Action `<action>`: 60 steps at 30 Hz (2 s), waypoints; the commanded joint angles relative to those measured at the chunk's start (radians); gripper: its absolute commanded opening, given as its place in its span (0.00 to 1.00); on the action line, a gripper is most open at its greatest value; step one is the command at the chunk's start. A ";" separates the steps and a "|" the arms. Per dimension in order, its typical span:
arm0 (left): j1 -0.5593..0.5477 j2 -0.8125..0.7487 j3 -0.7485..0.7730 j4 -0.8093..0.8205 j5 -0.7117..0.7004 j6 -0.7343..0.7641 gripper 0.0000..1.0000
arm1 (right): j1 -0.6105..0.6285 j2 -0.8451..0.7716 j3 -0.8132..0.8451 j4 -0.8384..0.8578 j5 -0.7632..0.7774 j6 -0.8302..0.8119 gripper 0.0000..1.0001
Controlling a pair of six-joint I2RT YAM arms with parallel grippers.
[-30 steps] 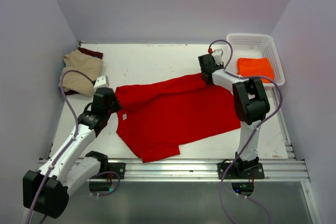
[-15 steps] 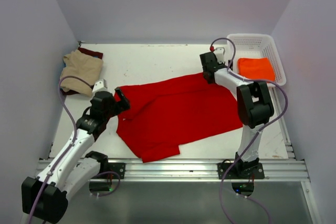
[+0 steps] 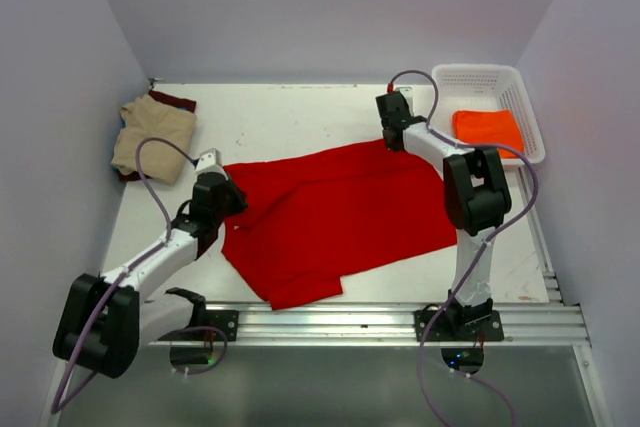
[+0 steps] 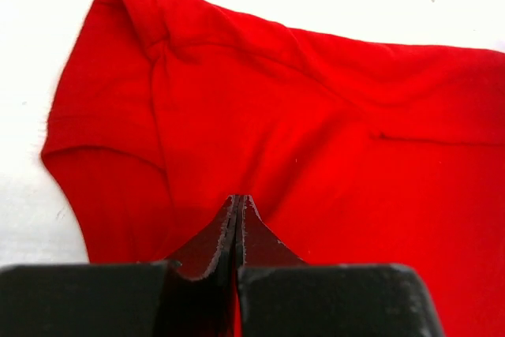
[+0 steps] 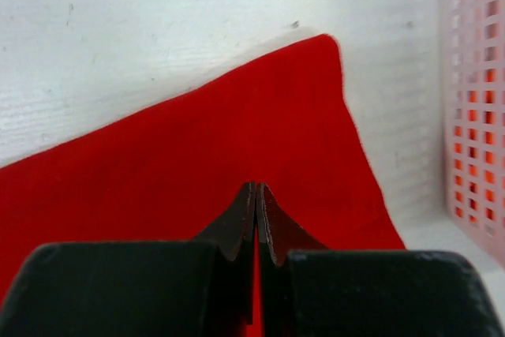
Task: Fold and stack the t-shirts
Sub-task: Fold the flattened tshirt in 1/3 of the way
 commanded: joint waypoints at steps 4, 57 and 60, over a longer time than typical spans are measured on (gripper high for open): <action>-0.001 0.174 -0.001 0.282 -0.007 0.011 0.00 | -0.002 0.029 -0.011 -0.007 -0.109 0.025 0.00; 0.137 0.065 0.103 -0.320 0.237 0.074 0.40 | 0.321 -0.335 -0.352 0.168 -0.686 0.269 0.50; 0.119 0.033 0.075 -0.349 0.223 0.072 0.38 | 0.337 -0.310 -0.352 0.197 -0.701 0.289 0.48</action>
